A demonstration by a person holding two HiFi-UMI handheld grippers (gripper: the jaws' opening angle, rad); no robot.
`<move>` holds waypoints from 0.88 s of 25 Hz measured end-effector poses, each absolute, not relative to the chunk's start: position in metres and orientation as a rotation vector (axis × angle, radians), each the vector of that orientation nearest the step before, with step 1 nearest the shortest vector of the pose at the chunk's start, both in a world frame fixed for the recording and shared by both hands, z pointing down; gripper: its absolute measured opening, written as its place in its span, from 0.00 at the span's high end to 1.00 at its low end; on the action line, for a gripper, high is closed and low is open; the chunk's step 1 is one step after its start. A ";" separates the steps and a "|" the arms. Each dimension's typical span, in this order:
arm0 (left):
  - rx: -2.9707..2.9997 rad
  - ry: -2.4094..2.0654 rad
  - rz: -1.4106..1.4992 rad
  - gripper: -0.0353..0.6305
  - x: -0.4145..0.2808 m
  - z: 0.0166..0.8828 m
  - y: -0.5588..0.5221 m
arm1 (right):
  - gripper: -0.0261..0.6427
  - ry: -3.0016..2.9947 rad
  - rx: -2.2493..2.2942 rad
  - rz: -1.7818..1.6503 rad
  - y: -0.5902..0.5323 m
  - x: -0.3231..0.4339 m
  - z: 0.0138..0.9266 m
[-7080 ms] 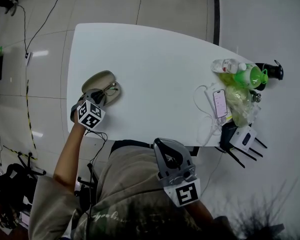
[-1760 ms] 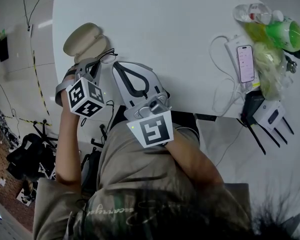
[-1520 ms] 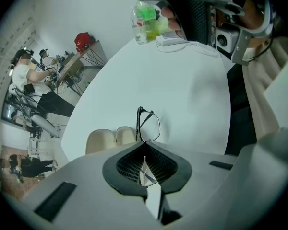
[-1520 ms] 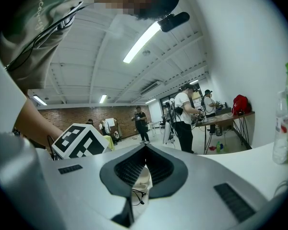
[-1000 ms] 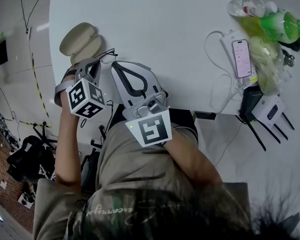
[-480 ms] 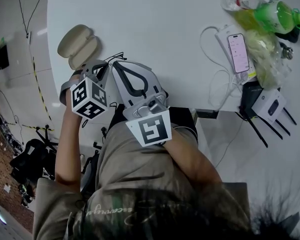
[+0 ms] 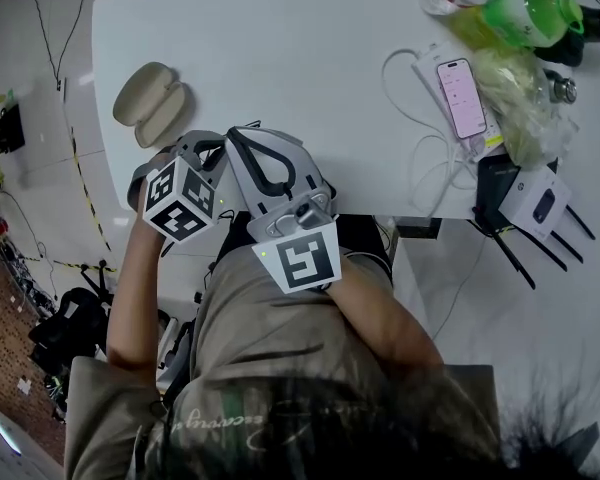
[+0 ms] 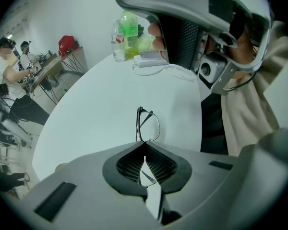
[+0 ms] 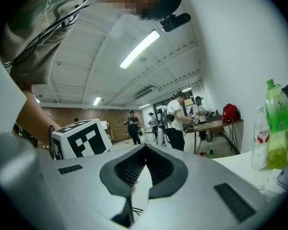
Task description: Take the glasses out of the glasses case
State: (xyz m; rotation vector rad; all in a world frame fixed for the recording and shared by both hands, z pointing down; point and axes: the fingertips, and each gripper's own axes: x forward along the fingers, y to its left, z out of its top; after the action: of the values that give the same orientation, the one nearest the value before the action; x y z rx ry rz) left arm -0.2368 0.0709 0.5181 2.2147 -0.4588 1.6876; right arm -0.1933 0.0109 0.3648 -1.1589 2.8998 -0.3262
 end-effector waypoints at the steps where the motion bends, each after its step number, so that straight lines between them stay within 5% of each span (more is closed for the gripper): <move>1: 2.215 -0.453 1.686 0.92 -0.233 0.517 0.071 | 0.94 2.895 -1.164 -0.325 0.010 -0.190 0.364; 22: 2.228 -0.337 1.680 0.92 -0.156 0.519 0.076 | 0.94 2.869 -1.190 -0.273 0.006 -0.126 0.360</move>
State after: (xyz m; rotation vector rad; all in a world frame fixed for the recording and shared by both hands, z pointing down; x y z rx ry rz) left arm -0.1561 0.0756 0.5194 2.2282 -0.3370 1.6804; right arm -0.1260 0.0056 0.3603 -1.1899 2.8686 -0.2732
